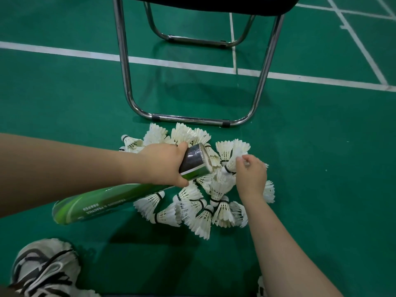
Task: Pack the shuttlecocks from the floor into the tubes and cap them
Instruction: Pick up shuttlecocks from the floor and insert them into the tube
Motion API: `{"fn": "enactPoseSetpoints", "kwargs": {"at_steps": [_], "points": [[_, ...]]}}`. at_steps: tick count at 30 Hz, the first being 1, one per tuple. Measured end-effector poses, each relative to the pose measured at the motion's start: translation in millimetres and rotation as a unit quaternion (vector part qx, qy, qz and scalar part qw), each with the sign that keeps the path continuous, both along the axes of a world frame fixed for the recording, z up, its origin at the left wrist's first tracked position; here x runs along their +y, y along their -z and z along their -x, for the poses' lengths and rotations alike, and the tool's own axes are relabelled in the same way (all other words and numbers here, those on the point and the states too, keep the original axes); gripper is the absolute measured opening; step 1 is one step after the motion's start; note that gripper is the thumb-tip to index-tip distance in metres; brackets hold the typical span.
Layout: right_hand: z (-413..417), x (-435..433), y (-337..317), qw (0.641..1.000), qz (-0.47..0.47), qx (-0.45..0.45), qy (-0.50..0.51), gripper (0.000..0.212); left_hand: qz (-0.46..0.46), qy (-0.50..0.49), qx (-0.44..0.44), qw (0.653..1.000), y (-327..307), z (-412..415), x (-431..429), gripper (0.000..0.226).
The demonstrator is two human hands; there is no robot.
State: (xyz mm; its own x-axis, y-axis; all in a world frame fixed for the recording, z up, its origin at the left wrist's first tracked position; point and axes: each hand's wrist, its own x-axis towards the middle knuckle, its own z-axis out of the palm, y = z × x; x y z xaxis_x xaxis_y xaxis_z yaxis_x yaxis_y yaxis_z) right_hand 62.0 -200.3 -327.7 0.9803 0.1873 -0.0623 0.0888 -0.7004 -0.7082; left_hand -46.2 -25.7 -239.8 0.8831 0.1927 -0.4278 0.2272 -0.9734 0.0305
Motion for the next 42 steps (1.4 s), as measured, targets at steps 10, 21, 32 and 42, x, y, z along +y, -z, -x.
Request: {"fn": "enactPoseSetpoints", "kwargs": {"at_steps": [10,21,32,42], "points": [[34.4,35.9,-65.8,0.919,-0.382,0.089,0.034,0.022,0.028,-0.038,-0.002,0.999,-0.7,5.4,11.1,0.061],[28.8,44.7,-84.6,0.918,-0.109,0.246,-0.291,0.04,0.031,-0.042,-0.008,0.999,-3.1,8.5,16.0,0.061],[29.3,44.5,-91.2,0.77,0.009,0.378,-0.514,0.011,0.004,0.047,0.004,0.999,-4.4,12.9,-4.5,0.067],[-5.1,13.3,-49.0,0.988,-0.067,0.129,-0.058,0.021,0.032,-0.059,-0.026,0.997,-9.1,-7.3,19.3,0.066]]}}
